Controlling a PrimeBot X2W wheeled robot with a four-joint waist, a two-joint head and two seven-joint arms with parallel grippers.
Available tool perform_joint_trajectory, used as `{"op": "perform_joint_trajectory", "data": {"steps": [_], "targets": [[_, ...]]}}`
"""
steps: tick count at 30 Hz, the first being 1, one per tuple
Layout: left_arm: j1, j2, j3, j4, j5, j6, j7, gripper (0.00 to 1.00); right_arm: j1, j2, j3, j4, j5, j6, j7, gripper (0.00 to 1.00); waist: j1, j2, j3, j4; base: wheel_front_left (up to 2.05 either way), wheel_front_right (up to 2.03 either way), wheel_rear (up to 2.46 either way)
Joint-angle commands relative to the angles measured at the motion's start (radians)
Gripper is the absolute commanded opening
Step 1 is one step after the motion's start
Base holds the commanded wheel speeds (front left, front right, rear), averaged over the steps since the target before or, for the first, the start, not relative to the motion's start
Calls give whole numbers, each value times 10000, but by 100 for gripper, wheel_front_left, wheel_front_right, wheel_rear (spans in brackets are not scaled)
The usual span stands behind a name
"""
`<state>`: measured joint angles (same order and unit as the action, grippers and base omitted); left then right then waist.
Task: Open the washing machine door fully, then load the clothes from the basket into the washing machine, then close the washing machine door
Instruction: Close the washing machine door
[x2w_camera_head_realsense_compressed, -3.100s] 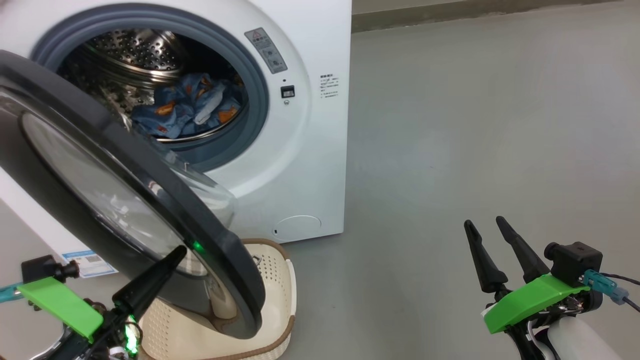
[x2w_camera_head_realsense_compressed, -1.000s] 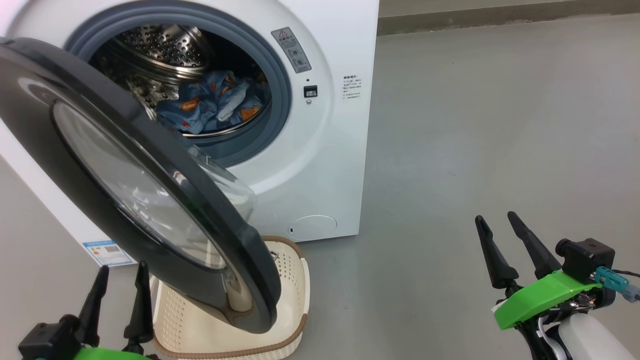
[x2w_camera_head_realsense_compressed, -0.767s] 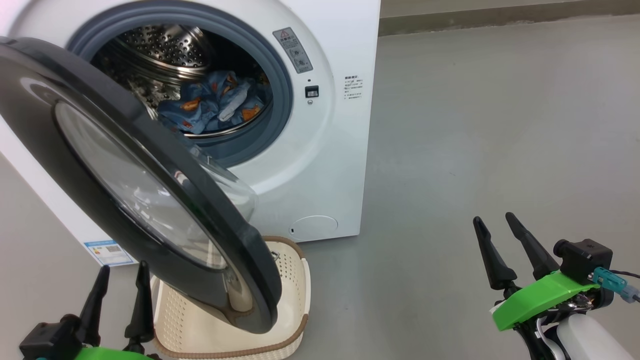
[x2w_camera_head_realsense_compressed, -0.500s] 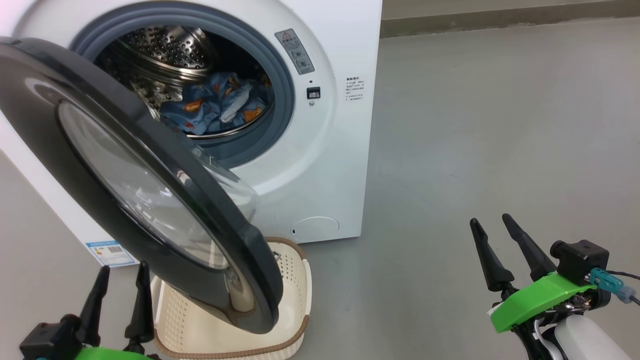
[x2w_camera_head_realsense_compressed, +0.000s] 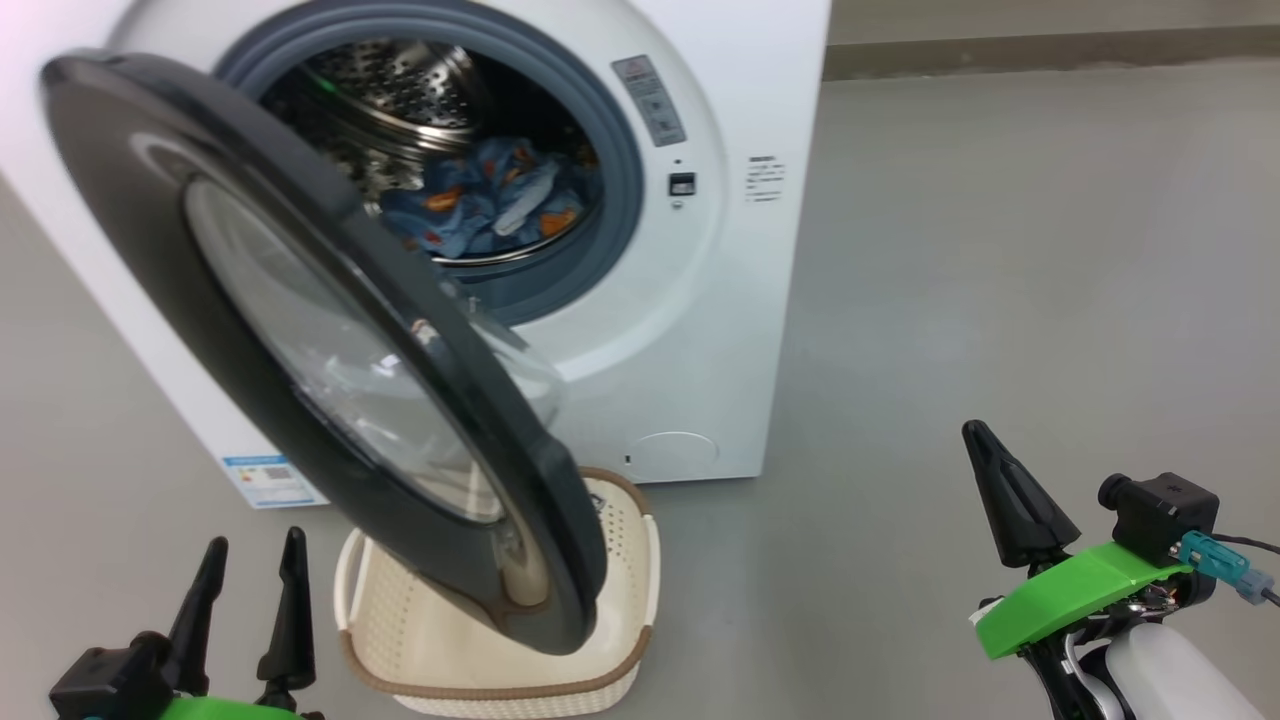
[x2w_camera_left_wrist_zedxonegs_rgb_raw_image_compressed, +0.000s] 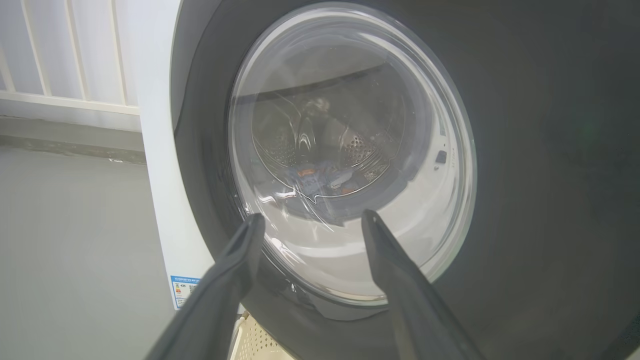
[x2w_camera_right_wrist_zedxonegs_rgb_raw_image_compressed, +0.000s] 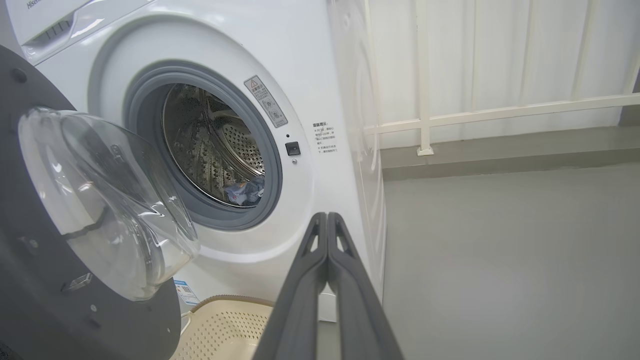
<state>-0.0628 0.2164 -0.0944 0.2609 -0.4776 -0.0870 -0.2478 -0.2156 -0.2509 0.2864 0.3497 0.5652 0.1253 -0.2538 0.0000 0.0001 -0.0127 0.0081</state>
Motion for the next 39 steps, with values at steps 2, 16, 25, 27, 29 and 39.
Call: {"op": "perform_joint_trajectory", "data": {"steps": [2,16,25,27,29,39], "targets": [[-290,199,308,-189,105,47,-56,100,-138,-27,138,-382,39,54,-80,0,0,-1,-75,555,0,0,0],[-225,233,202,-217,-2,89,14,100,-770,365,135,-1747,489,54,-80,0,0,-1,-181,1978,0,0,0],[-225,253,138,-217,-74,111,23,100,-1176,619,303,-3767,515,54,-80,0,0,-1,-222,2447,0,0,0],[-225,251,119,-214,-81,116,20,100,-1224,666,551,-4249,515,54,-80,0,0,-1,-229,2527,0,0,0],[-228,243,106,-213,-89,127,15,100,-1244,635,1028,-4705,475,54,-80,0,0,-1,-232,2598,0,0,0],[-224,216,44,-139,-105,166,-20,100,-1271,-49,3884,-5027,209,54,-80,0,0,-1,-265,2993,0,0,0]]}}
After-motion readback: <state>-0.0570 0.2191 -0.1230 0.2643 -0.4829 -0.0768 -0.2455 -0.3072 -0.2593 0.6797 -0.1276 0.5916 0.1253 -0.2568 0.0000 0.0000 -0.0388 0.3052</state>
